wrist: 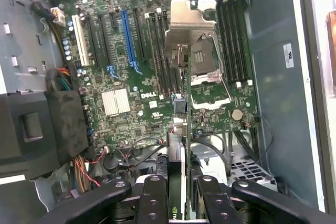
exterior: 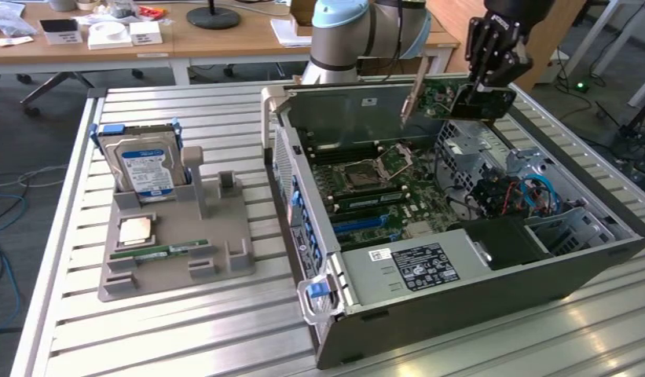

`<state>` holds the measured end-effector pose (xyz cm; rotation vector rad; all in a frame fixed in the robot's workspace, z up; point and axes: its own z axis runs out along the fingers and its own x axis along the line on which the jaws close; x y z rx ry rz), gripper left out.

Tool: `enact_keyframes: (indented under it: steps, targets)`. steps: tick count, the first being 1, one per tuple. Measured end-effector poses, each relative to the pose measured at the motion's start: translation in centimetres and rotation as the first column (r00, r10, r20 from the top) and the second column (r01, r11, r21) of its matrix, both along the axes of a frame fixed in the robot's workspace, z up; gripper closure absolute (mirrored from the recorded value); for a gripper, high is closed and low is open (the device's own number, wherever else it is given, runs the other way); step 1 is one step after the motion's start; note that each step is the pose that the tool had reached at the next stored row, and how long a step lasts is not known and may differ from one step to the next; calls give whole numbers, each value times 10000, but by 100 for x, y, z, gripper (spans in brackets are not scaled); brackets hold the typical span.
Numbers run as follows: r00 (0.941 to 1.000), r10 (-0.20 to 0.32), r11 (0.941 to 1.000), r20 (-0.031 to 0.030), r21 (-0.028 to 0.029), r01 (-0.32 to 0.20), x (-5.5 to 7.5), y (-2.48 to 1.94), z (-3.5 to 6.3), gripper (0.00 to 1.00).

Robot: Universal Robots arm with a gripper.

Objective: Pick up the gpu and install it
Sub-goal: 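Insert the gpu into the slot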

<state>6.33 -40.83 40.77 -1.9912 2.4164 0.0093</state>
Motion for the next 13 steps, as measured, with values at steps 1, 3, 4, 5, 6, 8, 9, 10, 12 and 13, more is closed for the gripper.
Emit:
enact_keyframes:
  steps: [1,3,4,5,6,8,9,10,12,13]
  targets:
    - [9999,105,9999,0,0,-105,0,0,-1,74]
    - [9995,312,9995,0,0,-312,0,0,-2,74]
    - [9992,403,9992,0,0,-403,0,0,-3,74]
    - [9987,505,9987,0,0,-505,0,0,-3,74]
    - [9981,610,9981,0,0,-610,0,0,-4,74]
    - [9967,809,9967,0,0,-809,0,0,-5,74]
    - [9958,911,9958,1,0,-911,0,0,-6,74]
    - [9950,1004,9950,0,0,-1004,0,0,-7,74]
    - [9943,1066,9943,0,0,-1066,0,0,-7,74]
    - [9943,1066,9943,0,0,-1066,0,0,-7,74]
